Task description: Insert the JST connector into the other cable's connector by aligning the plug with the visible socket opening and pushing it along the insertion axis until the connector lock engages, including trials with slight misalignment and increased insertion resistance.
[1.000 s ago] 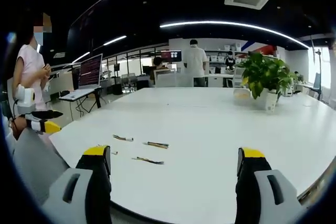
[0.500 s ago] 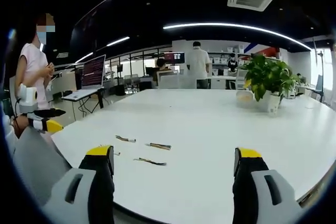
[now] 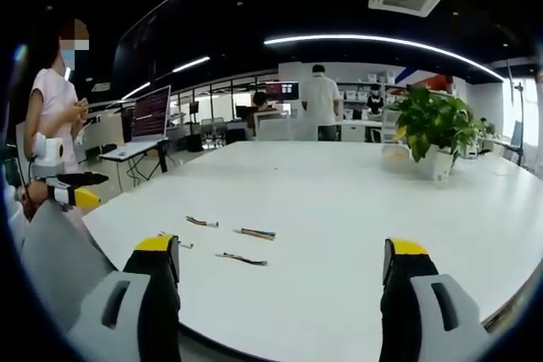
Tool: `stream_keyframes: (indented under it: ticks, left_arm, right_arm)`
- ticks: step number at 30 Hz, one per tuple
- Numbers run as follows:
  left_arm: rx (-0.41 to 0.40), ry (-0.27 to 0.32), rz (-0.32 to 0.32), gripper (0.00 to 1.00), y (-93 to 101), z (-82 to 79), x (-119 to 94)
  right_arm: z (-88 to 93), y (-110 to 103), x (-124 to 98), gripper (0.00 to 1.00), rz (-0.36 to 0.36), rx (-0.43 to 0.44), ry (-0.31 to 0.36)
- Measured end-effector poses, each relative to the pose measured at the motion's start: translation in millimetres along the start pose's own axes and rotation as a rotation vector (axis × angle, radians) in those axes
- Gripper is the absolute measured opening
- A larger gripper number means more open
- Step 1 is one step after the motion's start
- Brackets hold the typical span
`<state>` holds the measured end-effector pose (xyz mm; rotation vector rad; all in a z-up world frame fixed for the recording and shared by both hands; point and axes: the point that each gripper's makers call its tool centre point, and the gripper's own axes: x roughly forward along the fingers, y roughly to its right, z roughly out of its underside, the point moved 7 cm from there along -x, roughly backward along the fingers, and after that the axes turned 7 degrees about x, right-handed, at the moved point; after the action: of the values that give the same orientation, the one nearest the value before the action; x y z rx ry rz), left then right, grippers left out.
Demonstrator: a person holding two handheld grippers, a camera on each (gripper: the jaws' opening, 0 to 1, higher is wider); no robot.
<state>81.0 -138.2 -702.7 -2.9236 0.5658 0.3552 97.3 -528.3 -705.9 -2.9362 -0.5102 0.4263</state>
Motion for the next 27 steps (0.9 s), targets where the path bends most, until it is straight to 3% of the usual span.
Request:
stream_keyframes:
  ticks: [4,8,16,27]
  left_arm:
    - [0.050,0.036,0.000,0.99,-5.1,-4.3,3]
    - [0.045,0.059,0.010,0.99,-8.2,-7.8,7]
    - [0.026,0.042,0.068,0.99,-14.7,-6.4,22]
    - [0.030,0.042,0.085,0.99,-26.0,-10.3,42]
  right_arm:
    - [-0.2,1,1,1.00,0.001,-0.007,-0.006]
    - [-0.6,2,1,1.00,-0.002,-0.011,-0.011]
    - [-3.2,12,5,1.00,-0.006,-0.024,-0.032]
    - [-12.3,18,17,1.00,-0.014,-0.042,-0.039]
